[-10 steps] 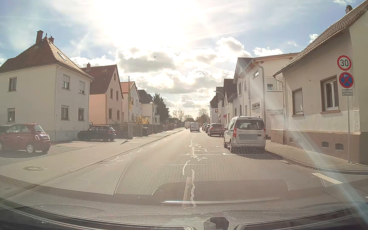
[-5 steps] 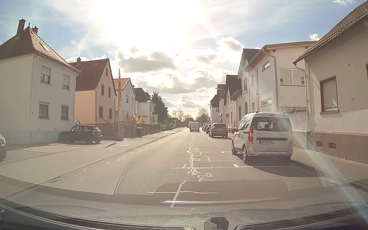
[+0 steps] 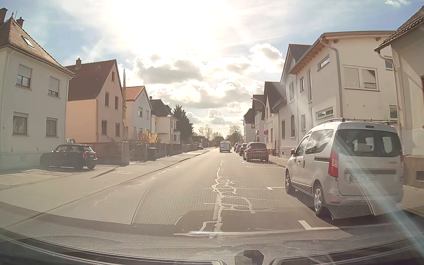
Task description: Follow the waypoints while adhering to traffic rules and regulations
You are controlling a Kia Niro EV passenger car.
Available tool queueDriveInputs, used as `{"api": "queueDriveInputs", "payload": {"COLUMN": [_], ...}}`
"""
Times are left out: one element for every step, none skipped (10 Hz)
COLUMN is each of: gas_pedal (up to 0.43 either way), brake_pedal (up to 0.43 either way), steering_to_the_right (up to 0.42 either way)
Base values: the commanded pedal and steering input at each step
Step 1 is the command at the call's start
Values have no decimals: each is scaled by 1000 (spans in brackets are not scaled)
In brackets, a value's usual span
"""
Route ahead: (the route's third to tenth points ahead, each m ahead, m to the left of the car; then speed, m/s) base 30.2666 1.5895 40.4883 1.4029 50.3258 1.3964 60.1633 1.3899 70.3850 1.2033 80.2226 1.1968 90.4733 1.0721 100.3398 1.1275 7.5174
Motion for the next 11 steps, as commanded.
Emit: {"api": "queueDriveInputs", "payload": {"gas_pedal": [67,67,79,87,98,98,98,98,98,98,98], "brake_pedal": [0,0,0,0,0,0,0,0,0,0,0], "steering_to_the_right": [-3,-3,-3,-3,-3,-3,-3,-2,-1,0,0]}}
